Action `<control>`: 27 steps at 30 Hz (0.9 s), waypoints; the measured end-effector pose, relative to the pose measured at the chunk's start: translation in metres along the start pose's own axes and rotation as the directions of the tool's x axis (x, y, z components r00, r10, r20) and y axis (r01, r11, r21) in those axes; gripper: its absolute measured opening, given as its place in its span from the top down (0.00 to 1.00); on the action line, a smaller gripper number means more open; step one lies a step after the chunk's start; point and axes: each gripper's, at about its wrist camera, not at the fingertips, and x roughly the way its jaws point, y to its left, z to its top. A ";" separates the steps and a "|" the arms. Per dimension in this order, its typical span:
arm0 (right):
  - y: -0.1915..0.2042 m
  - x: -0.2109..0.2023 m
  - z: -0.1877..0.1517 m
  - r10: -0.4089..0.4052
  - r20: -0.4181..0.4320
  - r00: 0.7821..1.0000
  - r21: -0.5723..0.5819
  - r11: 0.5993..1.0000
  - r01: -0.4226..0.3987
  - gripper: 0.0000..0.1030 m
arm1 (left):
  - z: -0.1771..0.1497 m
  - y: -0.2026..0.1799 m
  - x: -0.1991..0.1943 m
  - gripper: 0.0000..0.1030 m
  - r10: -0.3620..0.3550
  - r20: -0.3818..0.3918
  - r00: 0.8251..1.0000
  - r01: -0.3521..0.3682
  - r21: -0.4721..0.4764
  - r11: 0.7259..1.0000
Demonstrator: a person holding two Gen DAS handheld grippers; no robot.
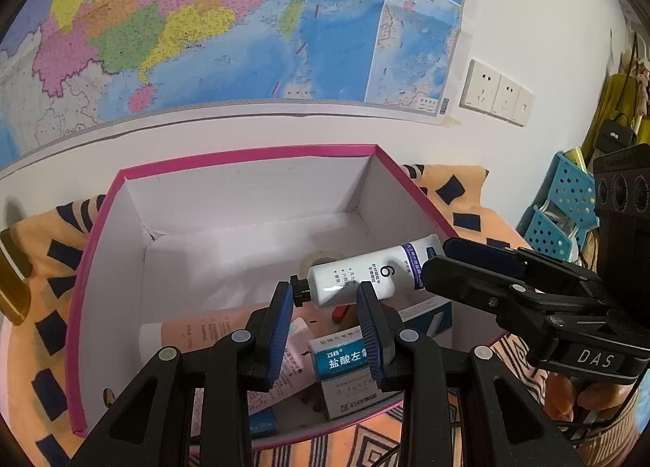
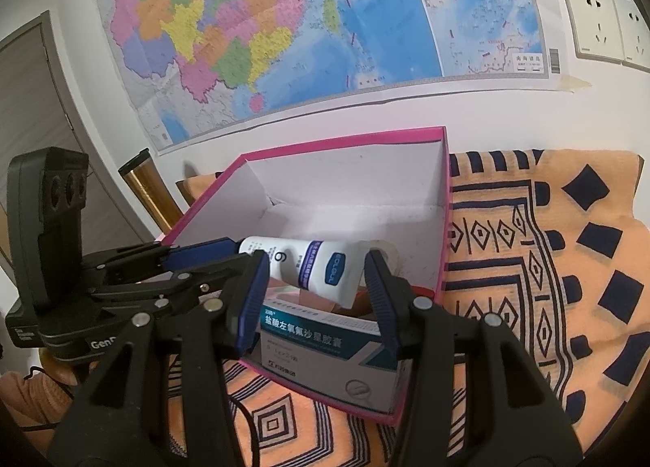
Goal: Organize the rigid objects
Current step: 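Push the white tube down into the box beside the medicine box, left gripper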
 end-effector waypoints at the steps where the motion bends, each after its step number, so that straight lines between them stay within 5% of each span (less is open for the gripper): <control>1: 0.000 0.001 0.000 -0.001 -0.002 1.000 0.001 1.000 0.001 0.50 | 0.000 0.000 0.000 0.69 0.001 0.000 1.000 -0.001 0.000 1.000; 27: -0.004 0.013 0.003 -0.016 -0.030 0.999 0.008 1.000 0.016 0.50 | 0.005 0.008 0.011 0.69 -0.006 -0.021 1.000 0.006 -0.027 1.000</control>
